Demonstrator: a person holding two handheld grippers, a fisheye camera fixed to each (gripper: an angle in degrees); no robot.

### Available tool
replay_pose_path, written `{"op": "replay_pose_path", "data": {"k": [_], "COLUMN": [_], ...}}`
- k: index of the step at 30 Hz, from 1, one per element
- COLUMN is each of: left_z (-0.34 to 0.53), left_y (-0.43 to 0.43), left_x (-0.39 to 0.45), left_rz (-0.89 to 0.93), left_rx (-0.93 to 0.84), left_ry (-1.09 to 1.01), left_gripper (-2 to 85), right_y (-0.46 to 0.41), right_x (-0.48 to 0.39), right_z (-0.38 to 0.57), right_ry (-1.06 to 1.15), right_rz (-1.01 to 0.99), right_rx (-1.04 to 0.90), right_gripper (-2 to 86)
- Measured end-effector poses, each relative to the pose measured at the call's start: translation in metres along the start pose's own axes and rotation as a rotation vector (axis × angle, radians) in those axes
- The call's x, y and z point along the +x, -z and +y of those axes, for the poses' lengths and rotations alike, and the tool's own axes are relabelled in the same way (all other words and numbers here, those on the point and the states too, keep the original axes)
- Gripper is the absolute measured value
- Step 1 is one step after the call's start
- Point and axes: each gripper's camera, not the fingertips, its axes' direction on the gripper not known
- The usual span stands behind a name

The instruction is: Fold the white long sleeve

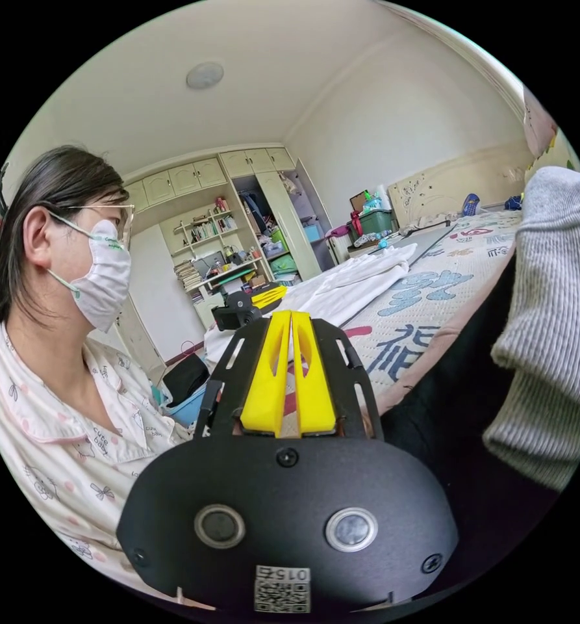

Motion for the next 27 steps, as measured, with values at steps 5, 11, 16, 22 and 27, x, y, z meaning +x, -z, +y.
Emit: {"op": "replay_pose_path", "data": {"k": [5,11,16,22,27], "left_z": [0.004,0.007,0.009,0.010,0.010], "left_y": [-0.011,-0.021,-0.027,-0.030,-0.030], "left_x": [-0.008,-0.013,-0.016,-0.018,-0.017], "left_rz": [-0.001,-0.002,-0.002,-0.002,-0.002], "left_rx": [0.000,-0.001,-0.001,-0.001,-0.002], "left_ry": [-0.001,-0.002,-0.002,-0.002,-0.002], "left_gripper": [-0.2,-0.2,-0.2,-0.2,-0.2], "right_y": [-0.011,-0.017,-0.017,-0.015,-0.012], "right_x": [-0.004,-0.008,-0.011,-0.011,-0.009], "right_z": [-0.012,-0.020,-0.022,-0.023,-0.022], "right_ry": [-0.030,-0.056,-0.066,-0.067,-0.053], "right_rz": [0.009,0.032,0.046,0.036,0.012], "right_rx": [-0.050,-0.066,-0.052,-0.043,-0.045], "right_gripper": [-0.4,-0.4,-0.4,-0.4,-0.4]}}
